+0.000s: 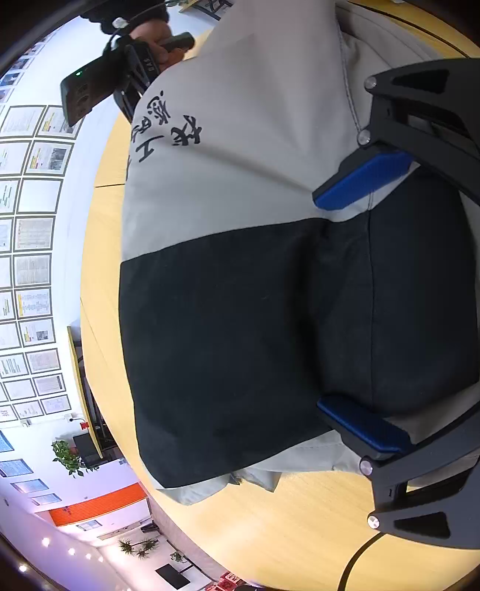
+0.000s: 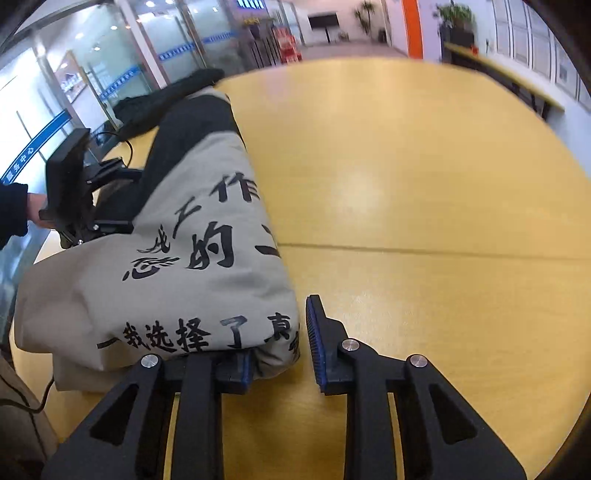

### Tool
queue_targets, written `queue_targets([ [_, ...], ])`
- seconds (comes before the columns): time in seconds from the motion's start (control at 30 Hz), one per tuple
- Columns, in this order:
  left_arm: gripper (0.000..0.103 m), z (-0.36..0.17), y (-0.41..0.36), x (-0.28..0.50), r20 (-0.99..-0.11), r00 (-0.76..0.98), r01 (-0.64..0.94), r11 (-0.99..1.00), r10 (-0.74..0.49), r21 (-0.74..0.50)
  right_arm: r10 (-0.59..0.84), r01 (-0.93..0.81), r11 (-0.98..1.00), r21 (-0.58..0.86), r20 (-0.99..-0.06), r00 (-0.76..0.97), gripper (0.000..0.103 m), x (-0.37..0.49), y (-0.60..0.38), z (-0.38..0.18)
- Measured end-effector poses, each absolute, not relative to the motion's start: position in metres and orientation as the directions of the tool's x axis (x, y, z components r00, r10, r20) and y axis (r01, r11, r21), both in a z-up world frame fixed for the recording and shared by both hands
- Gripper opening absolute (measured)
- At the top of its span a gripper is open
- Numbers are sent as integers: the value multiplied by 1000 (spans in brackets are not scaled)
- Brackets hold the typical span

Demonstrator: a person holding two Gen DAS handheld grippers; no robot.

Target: Fold clothes

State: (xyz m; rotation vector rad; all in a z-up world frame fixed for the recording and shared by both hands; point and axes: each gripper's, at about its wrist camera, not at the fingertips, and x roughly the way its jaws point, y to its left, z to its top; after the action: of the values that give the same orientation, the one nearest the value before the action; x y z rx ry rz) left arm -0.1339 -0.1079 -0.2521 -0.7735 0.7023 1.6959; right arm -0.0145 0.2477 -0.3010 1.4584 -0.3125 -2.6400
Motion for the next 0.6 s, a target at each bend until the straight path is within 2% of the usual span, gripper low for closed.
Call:
queue_targets([
  [0.07,103,-251,-107,-135,-787,-196,-970,-233,584,68,-200,21,-976,215,-860,-469,32,-16,251,-294],
  [0.13,103,-248,-105,-137,-787,-195,-970,-233,585,67,-197,57,-980,191,-888,-415,35,-14,253,-284],
  [0.23,103,-246,-100,-146,-787,-195,-970,-232,585,68,-225,225,-965,135,-868,-442,26,-5,258,-232],
  [0.33,103,-245,-98,-151,-787,-195,-971,-231,586,69,-302,384,-915,123,-840,-452,26,-16,251,-196],
  [0.4,103,-245,-96,-154,-785,-196,-971,-230,588,70,-334,505,-858,97,-851,-404,24,-40,230,-200],
  [0.47,103,-245,-96,-156,-783,-197,-971,-228,589,73,-284,588,-806,64,-914,-290,17,-63,207,-243],
  [0.53,103,-244,-96,-155,-781,-199,-972,-221,592,80,-274,615,-785,74,-932,-238,18,-70,202,-275],
  [0.6,103,-244,-95,-157,-779,-197,-973,-218,596,79,-309,590,-799,116,-921,-236,19,-72,207,-280],
])
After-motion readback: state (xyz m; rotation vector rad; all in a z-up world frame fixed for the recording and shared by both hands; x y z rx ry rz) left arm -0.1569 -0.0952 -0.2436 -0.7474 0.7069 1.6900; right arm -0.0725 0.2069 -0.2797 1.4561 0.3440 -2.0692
